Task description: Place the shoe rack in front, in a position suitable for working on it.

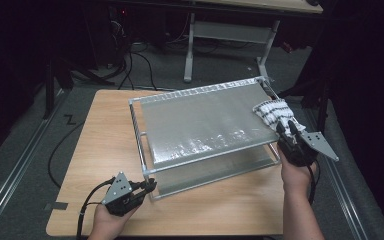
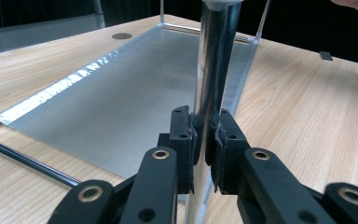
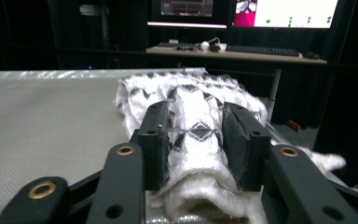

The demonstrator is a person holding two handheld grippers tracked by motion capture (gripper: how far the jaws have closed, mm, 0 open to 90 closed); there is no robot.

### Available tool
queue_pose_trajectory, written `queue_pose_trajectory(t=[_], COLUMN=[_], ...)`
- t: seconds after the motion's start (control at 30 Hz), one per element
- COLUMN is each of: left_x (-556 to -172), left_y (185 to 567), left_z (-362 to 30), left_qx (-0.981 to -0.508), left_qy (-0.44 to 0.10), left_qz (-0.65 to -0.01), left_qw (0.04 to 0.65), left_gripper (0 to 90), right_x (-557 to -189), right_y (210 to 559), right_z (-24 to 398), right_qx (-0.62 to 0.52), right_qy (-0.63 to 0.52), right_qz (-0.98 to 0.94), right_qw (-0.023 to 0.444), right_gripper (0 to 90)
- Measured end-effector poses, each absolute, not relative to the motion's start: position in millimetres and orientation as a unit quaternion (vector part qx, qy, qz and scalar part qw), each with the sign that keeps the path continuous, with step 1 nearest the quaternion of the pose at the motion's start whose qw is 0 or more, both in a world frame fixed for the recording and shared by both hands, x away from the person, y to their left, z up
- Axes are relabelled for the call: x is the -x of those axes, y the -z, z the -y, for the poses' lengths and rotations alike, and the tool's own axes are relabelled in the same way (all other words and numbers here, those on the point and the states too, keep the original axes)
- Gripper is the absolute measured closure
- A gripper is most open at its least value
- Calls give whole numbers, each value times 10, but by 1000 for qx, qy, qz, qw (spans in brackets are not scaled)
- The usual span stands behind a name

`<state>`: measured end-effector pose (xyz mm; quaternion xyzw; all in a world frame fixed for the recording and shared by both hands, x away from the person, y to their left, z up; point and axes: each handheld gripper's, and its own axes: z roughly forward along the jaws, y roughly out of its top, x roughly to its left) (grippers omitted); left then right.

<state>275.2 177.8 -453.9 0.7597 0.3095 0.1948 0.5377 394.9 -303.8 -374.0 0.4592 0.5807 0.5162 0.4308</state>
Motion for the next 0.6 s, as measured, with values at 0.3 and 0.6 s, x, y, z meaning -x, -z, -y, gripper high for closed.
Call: queue_pose_trajectory(t=[0.3, 0.6], left_x=[-2752, -2759], left_y=[4549, 4554], left_z=[-1765, -1773], left_qx=[-757, -759], left_qy=[-196, -196], left_qz=[-311, -303], left_qw=[540, 541], left_gripper=[808, 809], right_x=[-4020, -3955], right_y=[3797, 3809], right_z=[3079, 2968], right_qx=[-470, -460], right_qy=[-523, -542], right_qz=[-580, -591], right_qw=[412, 383], right_gripper=[660, 692])
